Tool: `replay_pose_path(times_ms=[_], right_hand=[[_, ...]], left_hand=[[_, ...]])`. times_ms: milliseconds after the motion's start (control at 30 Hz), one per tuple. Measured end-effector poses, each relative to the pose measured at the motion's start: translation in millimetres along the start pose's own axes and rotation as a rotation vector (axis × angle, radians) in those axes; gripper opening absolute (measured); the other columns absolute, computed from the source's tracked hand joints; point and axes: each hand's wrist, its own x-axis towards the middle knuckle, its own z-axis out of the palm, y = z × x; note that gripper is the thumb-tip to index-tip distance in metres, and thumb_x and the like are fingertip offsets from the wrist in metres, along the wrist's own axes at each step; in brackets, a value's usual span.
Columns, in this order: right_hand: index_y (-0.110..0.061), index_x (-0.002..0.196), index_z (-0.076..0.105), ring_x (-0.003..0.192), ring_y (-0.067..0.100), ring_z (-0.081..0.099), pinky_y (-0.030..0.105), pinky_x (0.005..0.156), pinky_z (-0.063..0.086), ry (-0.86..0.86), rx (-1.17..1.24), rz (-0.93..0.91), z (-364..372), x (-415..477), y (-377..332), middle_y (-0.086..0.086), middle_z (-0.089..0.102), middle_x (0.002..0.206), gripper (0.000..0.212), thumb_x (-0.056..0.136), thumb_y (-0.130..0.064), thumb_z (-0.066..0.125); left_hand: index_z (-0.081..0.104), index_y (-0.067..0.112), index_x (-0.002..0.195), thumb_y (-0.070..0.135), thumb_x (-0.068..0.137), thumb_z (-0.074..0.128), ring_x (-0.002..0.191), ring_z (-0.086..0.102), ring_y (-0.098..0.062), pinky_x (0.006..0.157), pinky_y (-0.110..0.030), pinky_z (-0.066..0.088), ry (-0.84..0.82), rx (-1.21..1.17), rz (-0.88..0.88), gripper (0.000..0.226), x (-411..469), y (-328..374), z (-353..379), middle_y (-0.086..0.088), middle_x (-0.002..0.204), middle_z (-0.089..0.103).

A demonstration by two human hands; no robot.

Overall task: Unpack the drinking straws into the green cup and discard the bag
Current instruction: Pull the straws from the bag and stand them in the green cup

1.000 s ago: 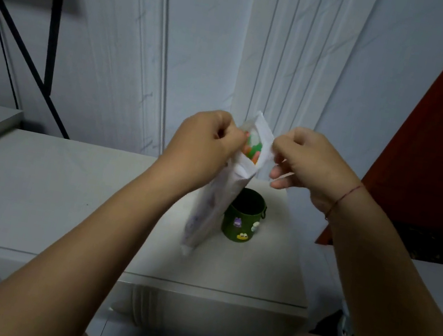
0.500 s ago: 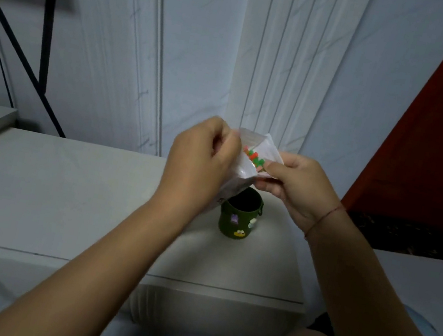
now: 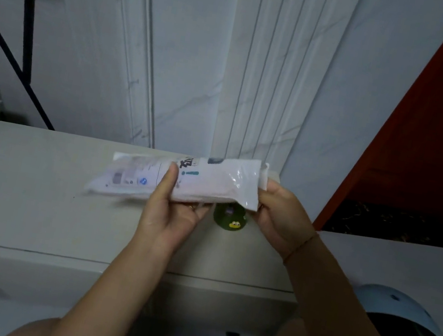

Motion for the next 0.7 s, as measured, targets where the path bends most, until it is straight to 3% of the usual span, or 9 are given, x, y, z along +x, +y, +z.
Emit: replay_pose_path(times_ms=[67,100,200,233,333,400,500,600,700], right_hand=[[-0.004,0.104,0.067,0.092,0.029,0.063,0.045,0.091,0.051,0.021,0.006,0.045,-4,0,4,0.016,0.069,0.101,0.024,0.091,-0.002,0.047],[-0.005,0.106,0.067,0.093,0.028,0.063,0.047,0.093,0.050,0.024,0.044,0.072,-6,0,5,0.015,0.069,0.103,0.024,0.092,-0.005,0.047],[-0.007,0.116,0.062,0.067,0.013,0.067,0.034,0.073,0.057,0.039,0.270,0.181,-7,1,7,0.003,0.069,0.083,0.031,0.095,-0.018,0.042],[-0.007,0.123,0.059,0.072,0.013,0.068,0.034,0.075,0.056,0.031,0.345,0.213,-5,0,8,0.003,0.070,0.086,0.036,0.095,-0.021,0.040],[-0.004,0.123,0.057,0.118,0.028,0.055,0.042,0.102,0.043,-0.024,0.498,0.245,-1,4,14,0.011,0.062,0.125,0.045,0.093,-0.029,0.034],[-0.001,0.115,0.061,0.124,0.032,0.048,0.043,0.106,0.035,-0.009,0.573,0.251,3,6,17,0.014,0.058,0.129,0.045,0.096,-0.028,0.030],[-0.001,0.106,0.064,0.120,0.030,0.051,0.044,0.109,0.034,0.053,0.553,0.242,6,8,18,0.018,0.054,0.134,0.038,0.097,-0.024,0.034],[0.004,0.130,0.049,0.096,0.020,0.054,0.043,0.110,0.035,0.102,0.475,0.239,7,10,19,0.029,0.040,0.141,0.044,0.096,-0.022,0.041],[-0.008,0.111,0.062,0.086,0.019,0.060,0.038,0.088,0.051,0.186,0.329,0.191,3,10,22,0.018,0.064,0.107,0.025,0.093,-0.021,0.050]], left_hand=[[0.051,0.012,0.135,0.016,0.079,0.067,0.105,0.067,-0.025,0.091,-0.048,0.052,-0.005,0.051,0.069,0.059,4,5,5,-0.011,0.113,0.071],[0.053,0.010,0.133,0.012,0.082,0.065,0.101,0.069,-0.024,0.088,-0.044,0.055,-0.002,0.118,0.116,0.052,7,7,7,-0.010,0.109,0.071],[0.051,0.005,0.134,0.007,0.082,0.066,0.108,0.065,-0.026,0.088,-0.041,0.054,-0.051,0.356,0.287,0.054,10,9,9,-0.014,0.118,0.067],[0.049,0.004,0.134,0.007,0.079,0.067,0.112,0.063,-0.029,0.091,-0.043,0.053,-0.080,0.420,0.329,0.058,11,8,10,-0.016,0.123,0.064],[0.054,0.007,0.128,0.008,0.076,0.067,0.110,0.063,-0.029,0.096,-0.046,0.050,-0.127,0.514,0.400,0.054,9,6,10,-0.017,0.120,0.065],[0.058,0.011,0.121,0.007,0.076,0.066,0.106,0.065,-0.026,0.097,-0.047,0.049,-0.146,0.507,0.404,0.046,10,7,8,-0.013,0.114,0.066],[0.056,0.012,0.123,0.009,0.076,0.066,0.107,0.064,-0.026,0.098,-0.048,0.049,-0.127,0.496,0.398,0.048,11,10,4,-0.012,0.115,0.065],[0.055,0.011,0.125,0.011,0.077,0.066,0.106,0.064,-0.025,0.095,-0.044,0.051,-0.118,0.473,0.382,0.049,13,14,0,-0.010,0.113,0.066],[0.054,0.010,0.129,0.013,0.077,0.067,0.106,0.064,-0.023,0.093,-0.044,0.052,-0.080,0.424,0.372,0.054,17,21,-5,-0.009,0.114,0.066]])
